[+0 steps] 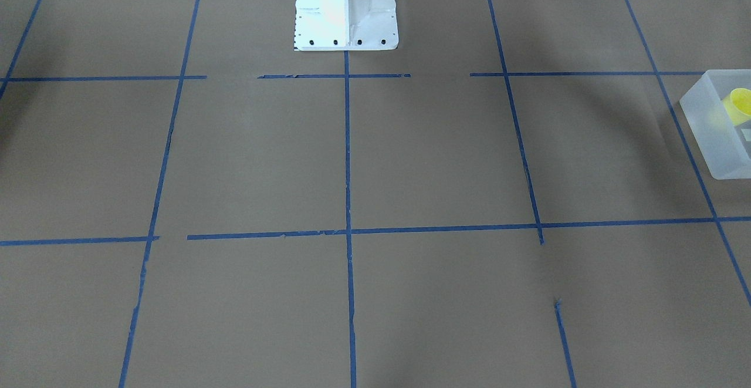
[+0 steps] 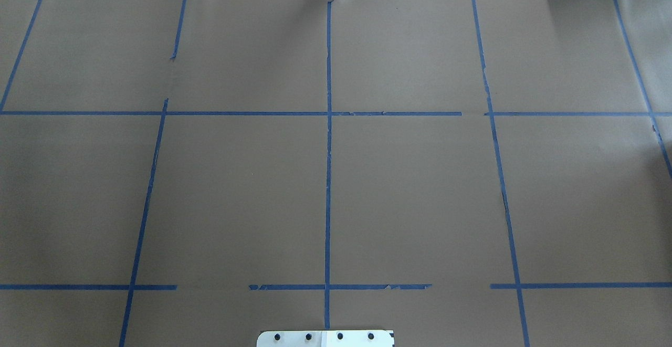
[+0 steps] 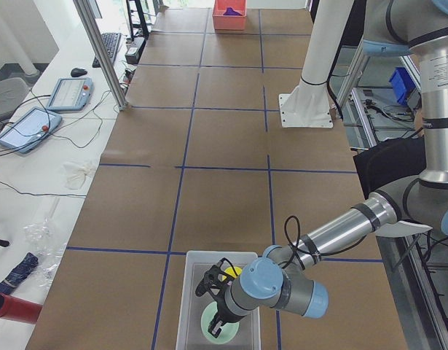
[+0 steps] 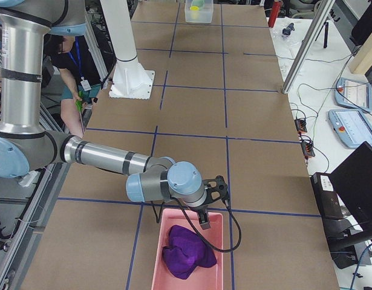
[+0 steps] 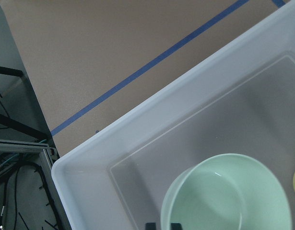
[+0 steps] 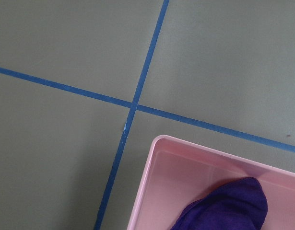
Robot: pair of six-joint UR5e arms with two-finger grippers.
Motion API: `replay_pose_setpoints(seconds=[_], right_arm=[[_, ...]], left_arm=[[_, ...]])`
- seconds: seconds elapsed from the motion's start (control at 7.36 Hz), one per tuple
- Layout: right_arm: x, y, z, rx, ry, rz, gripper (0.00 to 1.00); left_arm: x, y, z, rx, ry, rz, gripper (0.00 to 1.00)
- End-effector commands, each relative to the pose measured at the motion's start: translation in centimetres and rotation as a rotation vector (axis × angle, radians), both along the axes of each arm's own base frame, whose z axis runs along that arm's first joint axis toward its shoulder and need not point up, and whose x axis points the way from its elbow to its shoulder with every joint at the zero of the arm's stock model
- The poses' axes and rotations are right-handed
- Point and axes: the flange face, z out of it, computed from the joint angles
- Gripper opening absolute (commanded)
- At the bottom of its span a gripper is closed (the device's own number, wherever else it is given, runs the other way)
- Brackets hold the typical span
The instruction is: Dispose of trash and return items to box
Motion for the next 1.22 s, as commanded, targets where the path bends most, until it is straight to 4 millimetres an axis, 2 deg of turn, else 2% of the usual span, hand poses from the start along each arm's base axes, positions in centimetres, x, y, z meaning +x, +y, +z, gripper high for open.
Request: replay_pose_setpoints(seconds=[0.0, 0.14, 0.41, 0.54, 0.68, 0.81, 0.95, 1.09], right_arm=[[-0.1, 0.0, 0.0, 0.000, 0.000, -0.001, 1.00], [-0.2, -0.2, -0.2, -0.006, -0.003, 0.004, 1.00], [-1.2, -1.1, -2.1, -0.021, -0.022, 0.037, 1.00], [-2.0, -1.4, -2.7, -0.027, -0.027, 0.040, 1.00], [-2.7, -1.7, -3.1, -0.029, -0.032, 0.045, 1.00], [-2.9, -1.8, -3.3, -0.024, -0.038, 0.052, 1.00], [-3.2, -1.8, -3.3, -0.023, -0.037, 0.044, 1.00], [-3.3, -1.7, -3.3, -0.014, -0.036, 0.041, 1.00]], left_arm=[[0.0, -1.2, -1.5, 0.033, 0.002, -0.012, 1.00], [0.0, -2.8, -5.3, 0.055, 0.045, -0.059, 1.00], [1.7, -5.7, -13.4, -0.007, 0.167, -0.153, 1.00], [3.8, -6.9, -17.1, -0.057, 0.180, -0.129, 1.00], [5.4, -7.5, -22.7, -0.107, 0.183, -0.109, 1.00], [6.7, -7.5, -26.4, -0.137, 0.173, -0.079, 1.00], [6.7, -6.9, -25.4, -0.137, 0.162, -0.048, 1.00], [6.9, -6.8, -21.9, -0.204, 0.170, -0.017, 1.00]])
